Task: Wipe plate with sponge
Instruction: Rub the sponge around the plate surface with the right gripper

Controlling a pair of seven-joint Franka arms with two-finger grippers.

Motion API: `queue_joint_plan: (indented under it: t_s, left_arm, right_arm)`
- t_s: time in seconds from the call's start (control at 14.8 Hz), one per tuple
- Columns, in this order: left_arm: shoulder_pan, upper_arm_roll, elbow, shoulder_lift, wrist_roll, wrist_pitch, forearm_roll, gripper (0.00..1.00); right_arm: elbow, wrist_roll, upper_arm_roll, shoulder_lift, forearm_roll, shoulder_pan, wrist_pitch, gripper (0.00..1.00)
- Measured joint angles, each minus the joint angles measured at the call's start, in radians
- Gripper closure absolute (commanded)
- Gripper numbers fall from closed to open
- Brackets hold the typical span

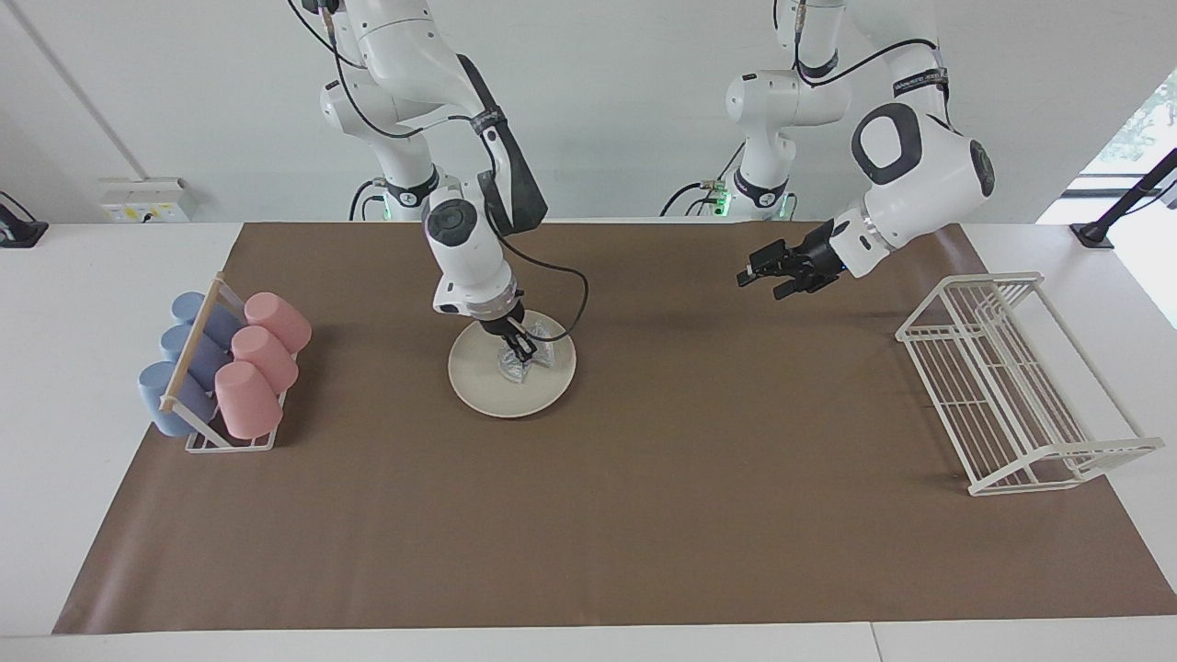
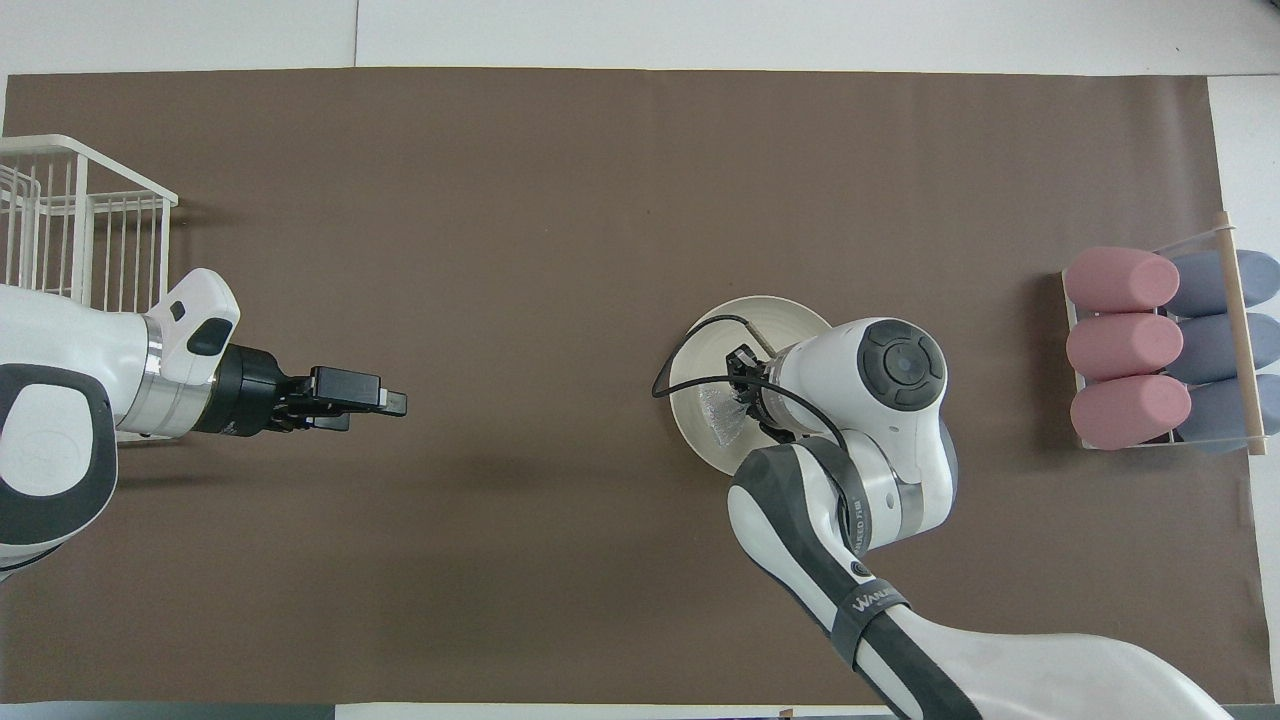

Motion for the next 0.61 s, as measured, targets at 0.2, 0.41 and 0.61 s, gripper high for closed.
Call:
queue_joint_plan:
  t_s: [0.2,0.41,0.61]
  left_arm:
    - [0.000,0.001,0.000,0.000,-0.002,0.003,0.000,0.00]
    - [0.000,0.001,0.000,0.000,-0.003,0.005,0.001,0.00]
    - [0.000,0.001,0.000,0.000,-0.003,0.005,0.001,0.00]
  right_arm:
    - [-0.001,0.052,0.001,0.004,0.000,0.026,0.021,1.00]
    - [-0.001,0.024,0.000,0.004,0.000,0.022,0.021,1.00]
    - [0.000,-0.103,0.000,0.004,0.001,-0.026,0.021,1.00]
